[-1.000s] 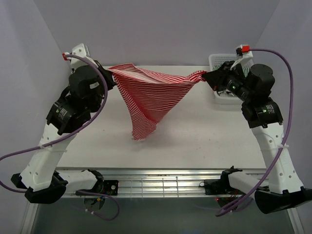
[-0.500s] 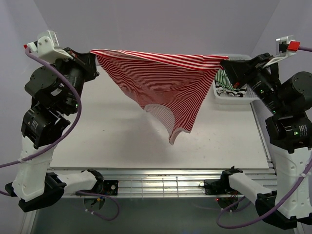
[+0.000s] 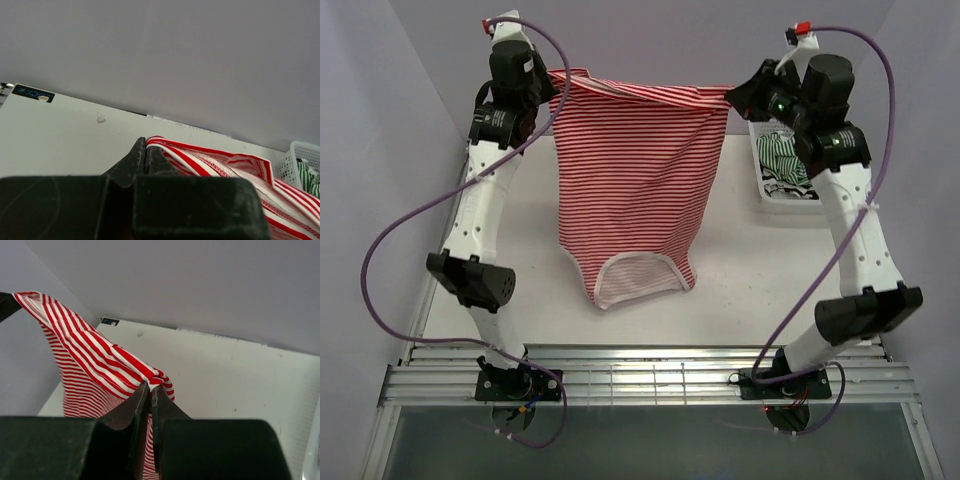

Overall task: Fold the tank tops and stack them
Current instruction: Flatten the tank top out

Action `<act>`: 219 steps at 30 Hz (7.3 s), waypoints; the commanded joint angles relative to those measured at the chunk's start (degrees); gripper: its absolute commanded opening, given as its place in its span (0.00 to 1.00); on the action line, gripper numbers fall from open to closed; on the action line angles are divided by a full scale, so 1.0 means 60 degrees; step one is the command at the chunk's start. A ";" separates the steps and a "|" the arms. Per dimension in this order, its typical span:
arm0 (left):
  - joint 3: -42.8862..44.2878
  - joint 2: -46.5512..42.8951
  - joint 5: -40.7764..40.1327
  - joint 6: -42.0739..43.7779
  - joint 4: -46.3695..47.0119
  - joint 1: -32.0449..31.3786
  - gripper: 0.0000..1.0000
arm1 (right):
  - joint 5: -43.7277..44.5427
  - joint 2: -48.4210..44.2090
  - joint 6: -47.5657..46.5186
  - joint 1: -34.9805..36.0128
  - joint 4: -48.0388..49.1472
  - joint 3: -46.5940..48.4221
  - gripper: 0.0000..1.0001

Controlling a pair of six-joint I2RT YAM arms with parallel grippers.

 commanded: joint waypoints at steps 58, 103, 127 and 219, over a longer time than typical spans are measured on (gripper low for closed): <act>-1.0946 -0.1551 0.5492 -0.3015 0.3081 -0.0945 0.98 | 0.0796 -0.0701 0.0129 0.2169 0.0962 -0.9491 0.90; -1.0404 -0.2971 0.0347 -0.6006 0.0313 -0.1520 0.98 | 0.1485 0.3203 -0.1514 0.1949 -0.1238 -0.3037 0.90; -0.9333 0.1308 0.2750 -0.3761 0.1265 0.0856 0.98 | 0.0753 0.4221 -0.1071 0.1614 0.0787 -0.5863 0.90; -1.5559 -0.4977 0.3965 -0.4699 0.1294 0.0812 0.00 | 0.2729 -0.2969 0.1827 0.2726 0.0186 -1.1966 0.90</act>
